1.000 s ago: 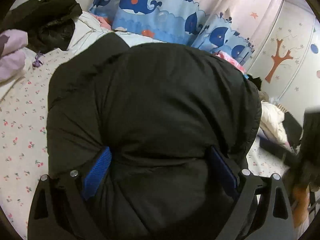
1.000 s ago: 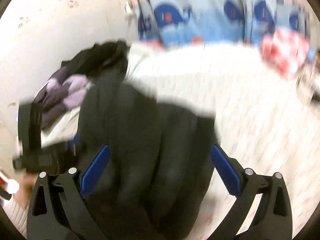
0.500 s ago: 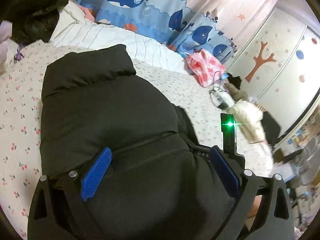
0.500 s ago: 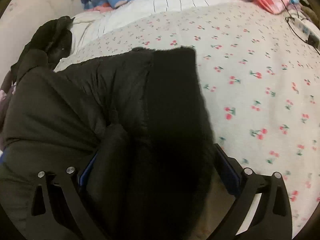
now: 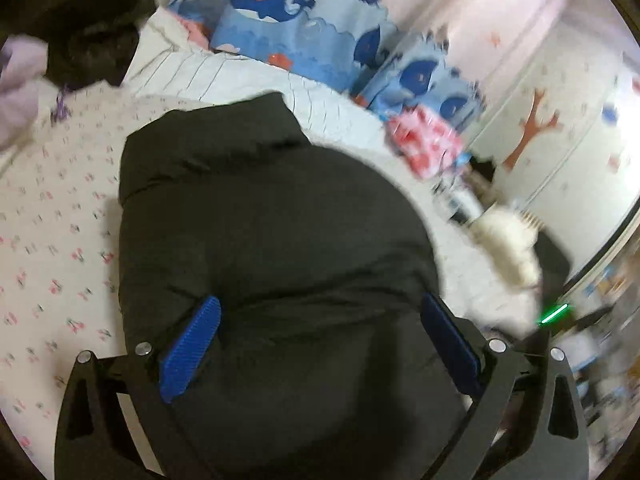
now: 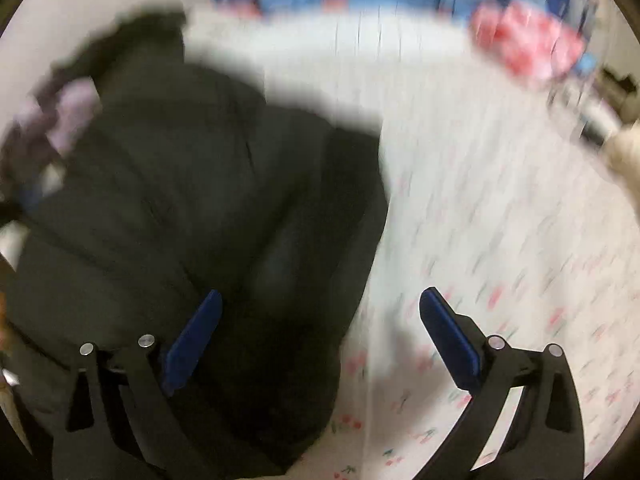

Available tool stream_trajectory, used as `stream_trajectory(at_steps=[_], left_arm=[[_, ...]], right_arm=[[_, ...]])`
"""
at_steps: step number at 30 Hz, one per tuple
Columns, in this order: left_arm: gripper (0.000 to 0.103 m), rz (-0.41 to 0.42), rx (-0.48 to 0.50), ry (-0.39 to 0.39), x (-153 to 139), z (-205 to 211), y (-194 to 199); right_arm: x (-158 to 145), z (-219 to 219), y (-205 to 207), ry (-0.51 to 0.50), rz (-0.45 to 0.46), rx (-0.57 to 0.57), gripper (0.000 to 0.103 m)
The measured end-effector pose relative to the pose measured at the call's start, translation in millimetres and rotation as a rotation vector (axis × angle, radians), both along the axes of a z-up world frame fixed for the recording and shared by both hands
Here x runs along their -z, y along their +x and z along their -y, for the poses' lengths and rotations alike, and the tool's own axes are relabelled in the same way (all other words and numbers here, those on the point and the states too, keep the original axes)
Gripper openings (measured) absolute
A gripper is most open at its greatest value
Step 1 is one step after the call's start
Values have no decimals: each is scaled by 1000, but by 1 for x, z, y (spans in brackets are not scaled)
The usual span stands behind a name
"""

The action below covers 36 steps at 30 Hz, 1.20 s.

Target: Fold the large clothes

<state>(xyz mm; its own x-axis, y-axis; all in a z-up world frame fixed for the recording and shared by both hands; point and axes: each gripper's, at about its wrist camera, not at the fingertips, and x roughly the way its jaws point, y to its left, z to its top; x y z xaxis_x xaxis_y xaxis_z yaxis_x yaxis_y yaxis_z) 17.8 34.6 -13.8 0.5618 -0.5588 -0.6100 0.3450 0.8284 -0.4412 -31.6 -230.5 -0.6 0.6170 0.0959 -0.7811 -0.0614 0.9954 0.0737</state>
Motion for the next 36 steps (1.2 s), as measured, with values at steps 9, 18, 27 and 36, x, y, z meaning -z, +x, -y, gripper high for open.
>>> stream_trajectory(at_steps=[9,18,27,36], left_arm=[[96,-16,1,-67,-2,-9,4],[96,-126,-204,-266,3,-101,14],[96,-362,-131,-233,58,-94,31],[96,-331,-31,-337,65,-61,34]], right_arm=[[4,-54,148,-82,-16,-13,96],[13,-3,123,111,-114,38,96],[23,36,93,415,-113,170,96],[71,21,88,545,-202,185,96]])
